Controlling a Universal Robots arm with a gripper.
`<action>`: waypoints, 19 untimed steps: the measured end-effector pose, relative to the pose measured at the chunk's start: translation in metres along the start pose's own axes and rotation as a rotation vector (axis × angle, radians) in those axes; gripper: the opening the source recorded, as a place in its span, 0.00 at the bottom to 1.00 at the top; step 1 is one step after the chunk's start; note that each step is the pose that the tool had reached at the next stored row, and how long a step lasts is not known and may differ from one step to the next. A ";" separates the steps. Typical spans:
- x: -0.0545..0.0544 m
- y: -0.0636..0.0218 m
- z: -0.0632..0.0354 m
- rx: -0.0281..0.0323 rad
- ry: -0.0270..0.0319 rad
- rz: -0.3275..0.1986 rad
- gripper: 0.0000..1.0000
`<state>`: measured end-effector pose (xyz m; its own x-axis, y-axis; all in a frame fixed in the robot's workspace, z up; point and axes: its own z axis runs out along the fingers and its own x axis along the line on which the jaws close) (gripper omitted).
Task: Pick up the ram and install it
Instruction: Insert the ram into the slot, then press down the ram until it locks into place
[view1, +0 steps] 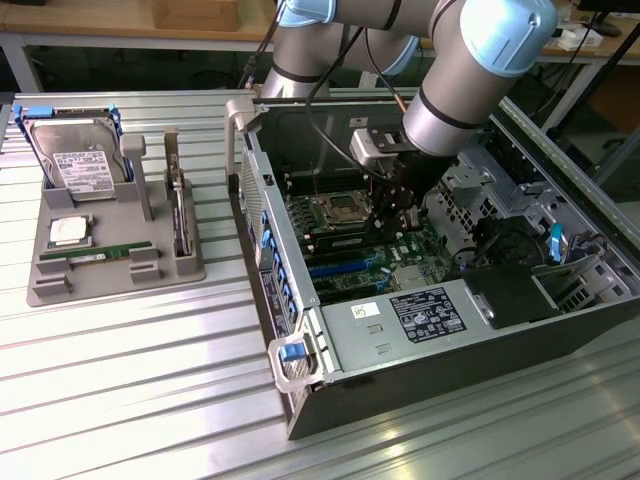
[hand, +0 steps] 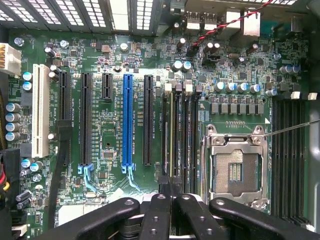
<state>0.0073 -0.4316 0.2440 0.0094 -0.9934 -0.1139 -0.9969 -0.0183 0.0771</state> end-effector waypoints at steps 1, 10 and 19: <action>0.000 0.0000 0.0000 0.0003 0.0000 0.000 0.11; 0.000 0.0004 0.0000 0.0050 0.0001 -0.001 0.11; 0.000 0.0008 0.0001 0.0100 0.0001 -0.001 0.11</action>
<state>0.0065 -0.4316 0.2440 0.0105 -0.9934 -0.1139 -0.9976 -0.0183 0.0670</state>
